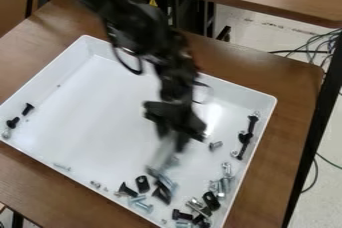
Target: Sweep into pile
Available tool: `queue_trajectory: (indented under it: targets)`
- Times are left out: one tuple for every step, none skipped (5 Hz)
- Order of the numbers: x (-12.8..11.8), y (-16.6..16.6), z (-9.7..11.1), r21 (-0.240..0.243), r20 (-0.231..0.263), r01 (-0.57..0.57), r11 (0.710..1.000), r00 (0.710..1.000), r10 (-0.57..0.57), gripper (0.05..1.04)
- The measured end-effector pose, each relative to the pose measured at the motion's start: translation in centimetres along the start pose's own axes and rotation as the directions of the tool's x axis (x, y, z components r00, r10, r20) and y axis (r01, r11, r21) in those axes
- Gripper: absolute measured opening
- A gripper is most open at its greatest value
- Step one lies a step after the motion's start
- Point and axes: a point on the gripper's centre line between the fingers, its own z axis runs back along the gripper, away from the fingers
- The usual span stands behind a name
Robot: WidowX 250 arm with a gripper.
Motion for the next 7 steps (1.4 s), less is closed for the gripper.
queue_trajectory:
  targets:
    - [-0.6,-2.8,-0.3,-0.053,0.003,-0.060,0.997,0.998,0.061,0.362]
    - [-1.4,-2.8,0.0,-0.068,0.010,-0.092,0.993,0.996,0.093,0.362]
    - [-1.7,-0.9,0.4,-0.044,0.021,-0.150,0.988,0.988,0.151,0.362]
    - [-1.7,2.2,1.3,0.009,0.040,-0.219,0.976,0.975,0.218,0.362]
    - [-2.1,6.3,2.3,0.087,0.035,-0.288,0.954,0.958,0.286,0.362]
    - [-1.7,10.8,3.7,0.125,0.042,-0.358,0.925,0.934,0.355,0.362]
    - [-1.0,13.9,4.8,0.134,0.066,-0.387,0.912,0.922,0.381,0.362]
